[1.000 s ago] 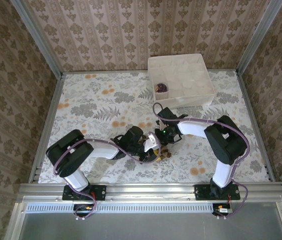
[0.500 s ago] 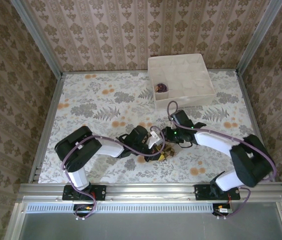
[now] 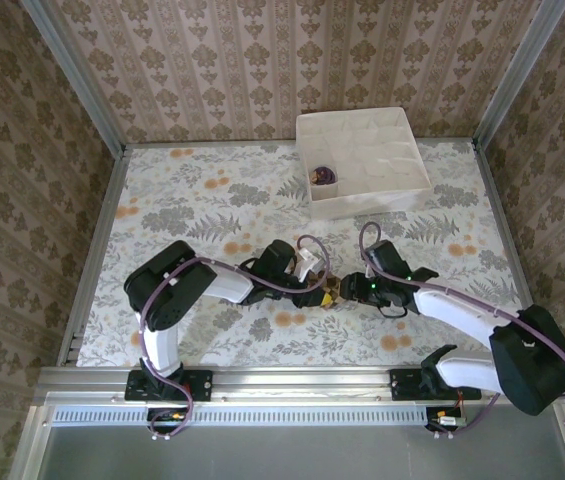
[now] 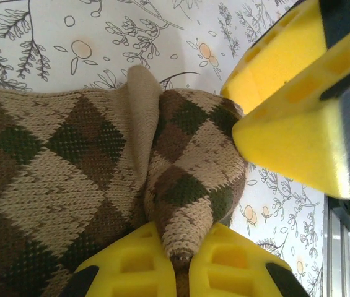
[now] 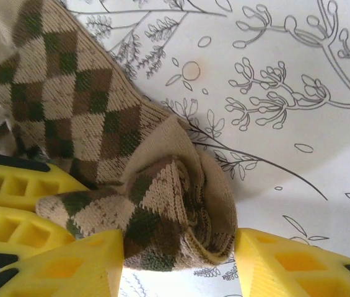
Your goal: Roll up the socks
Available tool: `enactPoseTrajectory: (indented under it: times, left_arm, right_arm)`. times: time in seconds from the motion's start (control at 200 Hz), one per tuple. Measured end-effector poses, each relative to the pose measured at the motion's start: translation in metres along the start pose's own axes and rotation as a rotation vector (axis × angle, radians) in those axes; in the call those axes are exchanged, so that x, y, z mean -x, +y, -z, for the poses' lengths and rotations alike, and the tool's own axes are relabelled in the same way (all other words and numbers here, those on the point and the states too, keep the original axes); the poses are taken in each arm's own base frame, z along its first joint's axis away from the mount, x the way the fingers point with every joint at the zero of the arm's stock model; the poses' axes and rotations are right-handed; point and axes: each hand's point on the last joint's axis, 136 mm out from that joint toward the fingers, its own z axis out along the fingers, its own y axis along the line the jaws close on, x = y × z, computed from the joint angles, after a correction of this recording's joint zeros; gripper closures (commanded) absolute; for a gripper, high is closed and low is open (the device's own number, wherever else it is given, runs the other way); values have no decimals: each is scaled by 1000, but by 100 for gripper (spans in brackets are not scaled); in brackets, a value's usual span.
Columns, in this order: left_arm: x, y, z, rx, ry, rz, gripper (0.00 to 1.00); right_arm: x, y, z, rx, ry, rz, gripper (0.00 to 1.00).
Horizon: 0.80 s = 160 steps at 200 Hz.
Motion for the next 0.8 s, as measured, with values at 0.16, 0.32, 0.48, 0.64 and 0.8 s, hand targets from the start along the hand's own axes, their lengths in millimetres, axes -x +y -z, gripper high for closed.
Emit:
enactPoseTrajectory:
  times: [0.16, 0.32, 0.48, 0.64, 0.8]
  left_arm:
    - [0, 1, 0, -5, 1, 22, 100]
    - [0, 2, 1, -3, 1, 34, 100]
    - [1, 4, 1, 5, 4, 44, 91]
    - [3, 4, 5, 50, 10, -3, 74]
    - [2, -2, 22, 137, 28, -138, 64]
  right_arm:
    - [3, 1, -9, -8, 17, -4, 49]
    - [6, 3, -21, -20, 56, -15, 54]
    - [9, 6, -27, -19, 72, -30, 66]
    - [10, 6, -27, -17, 68, -42, 69]
    - [10, 6, -28, -17, 67, -45, 70]
